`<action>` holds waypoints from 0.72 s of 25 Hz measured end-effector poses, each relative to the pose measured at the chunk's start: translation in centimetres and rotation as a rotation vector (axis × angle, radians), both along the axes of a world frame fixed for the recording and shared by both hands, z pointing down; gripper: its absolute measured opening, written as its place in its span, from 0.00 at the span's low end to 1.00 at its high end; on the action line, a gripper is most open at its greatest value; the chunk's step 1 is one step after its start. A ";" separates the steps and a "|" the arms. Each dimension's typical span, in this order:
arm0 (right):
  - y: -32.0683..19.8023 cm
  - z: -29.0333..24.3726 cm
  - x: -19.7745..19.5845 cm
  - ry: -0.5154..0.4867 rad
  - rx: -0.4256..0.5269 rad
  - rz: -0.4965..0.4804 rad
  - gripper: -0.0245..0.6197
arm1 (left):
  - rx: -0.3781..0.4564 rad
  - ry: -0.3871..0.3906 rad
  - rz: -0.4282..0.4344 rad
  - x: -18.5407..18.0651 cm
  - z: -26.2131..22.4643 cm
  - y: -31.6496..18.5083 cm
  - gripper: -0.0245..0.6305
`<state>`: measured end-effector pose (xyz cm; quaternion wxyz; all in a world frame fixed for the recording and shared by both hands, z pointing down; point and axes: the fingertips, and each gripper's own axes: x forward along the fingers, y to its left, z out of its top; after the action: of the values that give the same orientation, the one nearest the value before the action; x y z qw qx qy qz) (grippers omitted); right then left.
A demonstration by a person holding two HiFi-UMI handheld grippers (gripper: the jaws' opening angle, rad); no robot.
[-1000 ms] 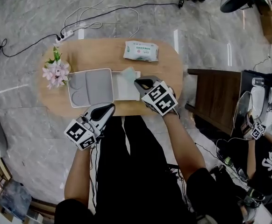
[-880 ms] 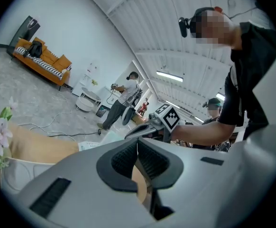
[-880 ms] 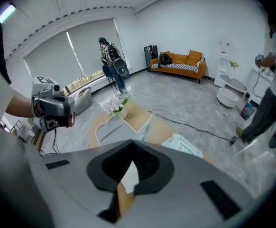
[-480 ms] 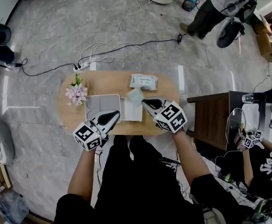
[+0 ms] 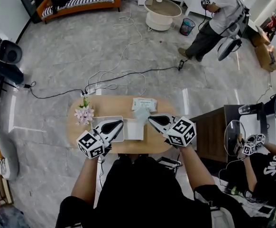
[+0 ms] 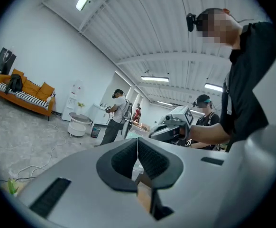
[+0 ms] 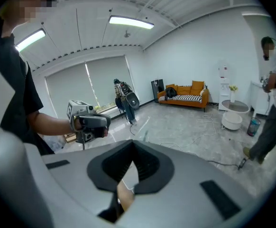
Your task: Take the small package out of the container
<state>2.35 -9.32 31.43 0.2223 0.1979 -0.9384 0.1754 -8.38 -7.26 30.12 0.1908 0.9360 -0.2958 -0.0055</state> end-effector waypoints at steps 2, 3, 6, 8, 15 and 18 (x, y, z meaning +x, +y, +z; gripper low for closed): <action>0.5 -1.3 0.6 -0.028 0.004 -0.006 0.05 | 0.010 0.007 -0.003 0.1 -0.9 0.0 0.06; 0.7 -1.9 0.9 -0.045 0.006 -0.009 0.05 | 0.013 0.010 -0.004 0.1 -1.2 0.0 0.06; 1.3 -3.6 1.6 -0.119 0.009 -0.014 0.05 | 0.025 0.014 -0.010 0.1 -2.0 -0.1 0.06; 1.6 -4.5 2.1 -0.159 0.027 -0.024 0.05 | 0.046 0.017 -0.017 0.0 -2.9 -0.2 0.06; 2.1 -6.2 3.9 -0.251 0.064 -0.032 0.05 | 0.088 0.015 -0.013 0.2 -5.0 -0.1 0.06; 2.0 -6.3 4.3 -0.268 0.080 -0.038 0.05 | 0.084 0.023 -0.004 0.6 -4.7 0.0 0.06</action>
<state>6.66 -7.32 25.16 0.0904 0.1637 -0.9695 0.1585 -7.75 -7.21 25.40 0.1545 0.9425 -0.2949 -0.0290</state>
